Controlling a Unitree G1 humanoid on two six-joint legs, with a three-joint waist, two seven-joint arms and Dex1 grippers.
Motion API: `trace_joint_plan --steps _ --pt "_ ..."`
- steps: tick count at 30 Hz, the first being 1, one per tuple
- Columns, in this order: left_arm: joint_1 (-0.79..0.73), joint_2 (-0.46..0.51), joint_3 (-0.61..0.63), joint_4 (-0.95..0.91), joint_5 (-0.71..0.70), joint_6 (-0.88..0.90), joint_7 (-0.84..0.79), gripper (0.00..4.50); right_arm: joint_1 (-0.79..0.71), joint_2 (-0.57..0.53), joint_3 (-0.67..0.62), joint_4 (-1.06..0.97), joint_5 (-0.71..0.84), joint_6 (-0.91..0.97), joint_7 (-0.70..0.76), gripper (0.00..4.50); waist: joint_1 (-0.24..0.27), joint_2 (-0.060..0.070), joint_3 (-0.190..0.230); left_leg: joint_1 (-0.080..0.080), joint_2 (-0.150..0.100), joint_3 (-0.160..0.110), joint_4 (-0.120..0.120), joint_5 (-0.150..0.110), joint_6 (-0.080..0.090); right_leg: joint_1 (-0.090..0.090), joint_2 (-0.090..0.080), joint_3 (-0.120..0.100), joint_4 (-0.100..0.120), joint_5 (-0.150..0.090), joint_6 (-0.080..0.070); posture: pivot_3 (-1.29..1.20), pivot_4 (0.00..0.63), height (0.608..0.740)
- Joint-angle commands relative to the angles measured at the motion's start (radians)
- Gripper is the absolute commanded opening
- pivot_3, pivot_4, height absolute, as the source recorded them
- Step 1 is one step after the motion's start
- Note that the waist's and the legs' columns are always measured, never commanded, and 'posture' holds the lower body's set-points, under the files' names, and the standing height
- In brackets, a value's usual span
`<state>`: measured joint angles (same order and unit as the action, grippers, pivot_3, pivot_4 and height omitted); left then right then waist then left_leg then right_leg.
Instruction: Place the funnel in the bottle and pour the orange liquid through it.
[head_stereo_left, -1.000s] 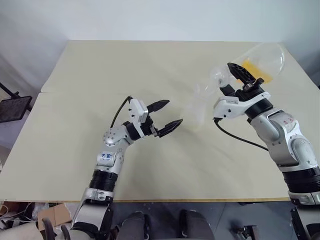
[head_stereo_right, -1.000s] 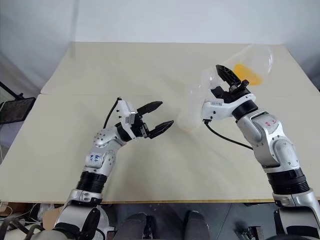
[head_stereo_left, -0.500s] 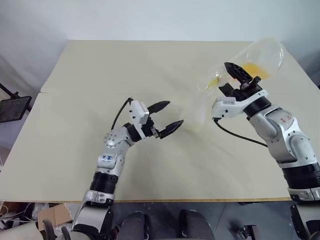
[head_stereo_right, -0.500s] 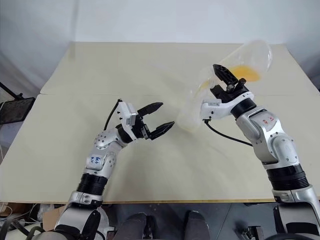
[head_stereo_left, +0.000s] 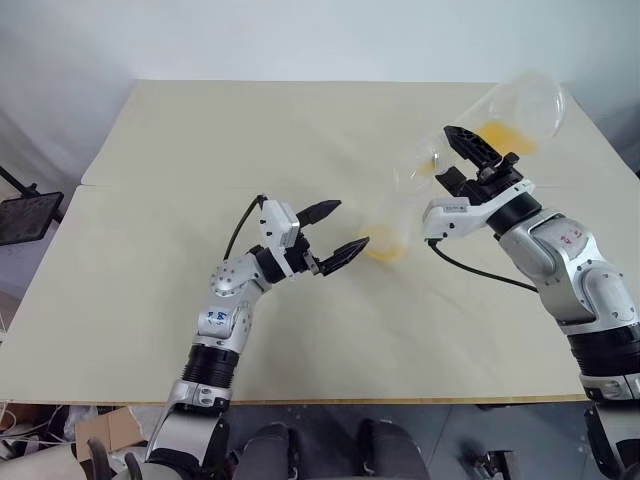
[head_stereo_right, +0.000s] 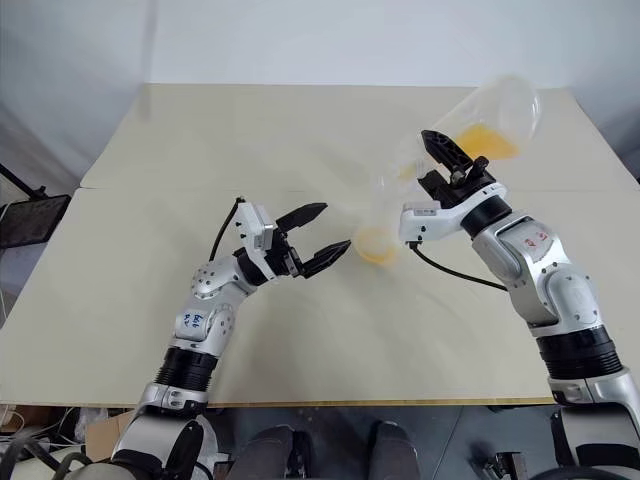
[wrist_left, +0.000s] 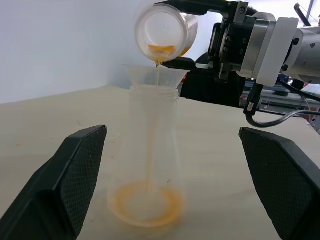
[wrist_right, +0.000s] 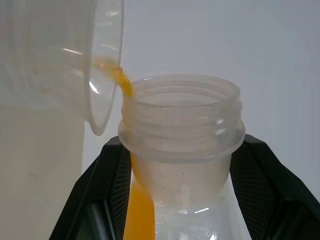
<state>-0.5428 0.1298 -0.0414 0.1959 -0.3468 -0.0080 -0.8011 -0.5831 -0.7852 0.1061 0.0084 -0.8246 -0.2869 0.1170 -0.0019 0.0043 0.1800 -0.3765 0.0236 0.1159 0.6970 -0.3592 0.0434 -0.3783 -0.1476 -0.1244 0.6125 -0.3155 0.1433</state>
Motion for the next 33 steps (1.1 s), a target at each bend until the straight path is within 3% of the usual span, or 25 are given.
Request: trace_joint_plan --steps 1,33 --pt "-0.004 -0.011 -0.009 -0.033 -0.004 -0.019 0.001 4.5 -0.029 -0.03 -0.027 -0.02 -0.004 -0.012 -0.027 2.42 0.0 0.0 0.0 0.0 0.0 0.0 0.0 0.0 0.0 0.0 0.0 0.0 0.0 0.0 0.0 0.0 0.15 0.74" --pt "0.0 -0.021 -0.02 -0.038 0.008 -0.048 0.01 4.5 -0.002 -0.076 -0.018 -0.018 -0.058 -0.071 -0.069 2.42 0.0 0.0 0.0 0.0 0.0 0.0 0.0 0.0 0.0 0.0 0.0 0.0 0.0 0.0 0.0 0.0 0.15 0.74"
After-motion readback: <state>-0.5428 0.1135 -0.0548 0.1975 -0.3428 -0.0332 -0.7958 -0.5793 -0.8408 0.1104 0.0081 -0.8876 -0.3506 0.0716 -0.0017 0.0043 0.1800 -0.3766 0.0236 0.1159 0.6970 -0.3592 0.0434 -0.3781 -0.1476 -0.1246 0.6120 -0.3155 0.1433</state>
